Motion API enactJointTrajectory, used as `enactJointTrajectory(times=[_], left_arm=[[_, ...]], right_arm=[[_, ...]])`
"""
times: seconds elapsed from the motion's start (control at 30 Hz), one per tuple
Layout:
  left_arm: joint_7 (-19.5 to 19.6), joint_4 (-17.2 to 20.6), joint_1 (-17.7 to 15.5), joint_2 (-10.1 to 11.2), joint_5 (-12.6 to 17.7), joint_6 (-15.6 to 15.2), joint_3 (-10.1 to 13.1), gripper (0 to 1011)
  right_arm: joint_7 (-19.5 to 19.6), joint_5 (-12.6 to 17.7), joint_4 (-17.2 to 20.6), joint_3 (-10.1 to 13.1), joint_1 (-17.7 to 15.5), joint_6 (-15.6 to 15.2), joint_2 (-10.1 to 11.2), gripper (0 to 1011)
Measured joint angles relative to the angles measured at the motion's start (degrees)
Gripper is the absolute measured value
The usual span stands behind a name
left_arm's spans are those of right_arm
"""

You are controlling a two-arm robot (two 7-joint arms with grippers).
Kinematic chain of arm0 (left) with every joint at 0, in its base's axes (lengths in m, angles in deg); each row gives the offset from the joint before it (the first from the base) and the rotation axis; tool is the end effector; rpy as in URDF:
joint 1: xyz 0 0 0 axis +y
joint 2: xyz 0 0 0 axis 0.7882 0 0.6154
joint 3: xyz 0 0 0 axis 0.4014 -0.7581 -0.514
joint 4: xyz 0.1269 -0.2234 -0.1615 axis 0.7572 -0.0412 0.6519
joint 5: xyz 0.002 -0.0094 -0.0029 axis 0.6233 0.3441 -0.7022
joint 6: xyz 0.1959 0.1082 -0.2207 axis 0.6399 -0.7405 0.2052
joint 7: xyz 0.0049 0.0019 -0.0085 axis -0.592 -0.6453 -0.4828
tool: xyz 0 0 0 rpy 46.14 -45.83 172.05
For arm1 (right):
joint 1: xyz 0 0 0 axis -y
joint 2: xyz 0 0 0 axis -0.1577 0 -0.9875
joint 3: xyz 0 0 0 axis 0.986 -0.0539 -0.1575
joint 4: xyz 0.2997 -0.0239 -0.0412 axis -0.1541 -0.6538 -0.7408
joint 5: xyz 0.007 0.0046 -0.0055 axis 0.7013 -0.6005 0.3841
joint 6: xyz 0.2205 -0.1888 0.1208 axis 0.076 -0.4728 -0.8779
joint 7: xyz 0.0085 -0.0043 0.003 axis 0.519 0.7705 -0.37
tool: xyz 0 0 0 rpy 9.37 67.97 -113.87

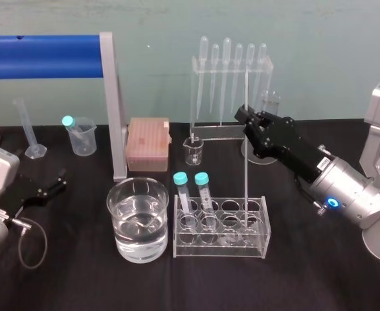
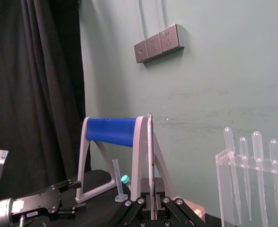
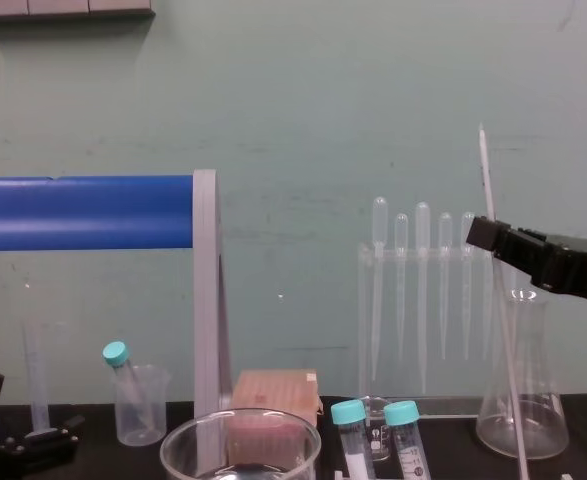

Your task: Hold the thermometer with one hand and immerse one end into the beaker, then reinsert it into the test tube rack.

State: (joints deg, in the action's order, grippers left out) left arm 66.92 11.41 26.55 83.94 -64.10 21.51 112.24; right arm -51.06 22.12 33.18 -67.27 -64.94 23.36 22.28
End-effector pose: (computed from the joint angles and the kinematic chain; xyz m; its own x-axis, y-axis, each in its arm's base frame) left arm 0.3656 0.0888 -0.3140 0.2923 0.8803 0.3737 -0.9552 0.2874 0.0700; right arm 0.4028 -0.0619 -0.2676 0.7389 -0.6696 -0.0753 0.6631 0.7028 0.2576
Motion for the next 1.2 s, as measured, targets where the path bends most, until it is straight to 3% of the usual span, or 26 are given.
enactJointTrajectory(times=[1.03,1.2], left_arm=[[0.0,0.0,0.01,0.0,0.0,0.0,0.0,1008],[0.0,0.0,0.0,0.0,0.0,0.0,0.0,1008]], right_arm=[[0.53,-0.11,0.04,-0.08,-0.11,-0.36,0.13,59],[0.5,-0.08,0.04,-0.08,-0.11,-0.32,0.13,192]])
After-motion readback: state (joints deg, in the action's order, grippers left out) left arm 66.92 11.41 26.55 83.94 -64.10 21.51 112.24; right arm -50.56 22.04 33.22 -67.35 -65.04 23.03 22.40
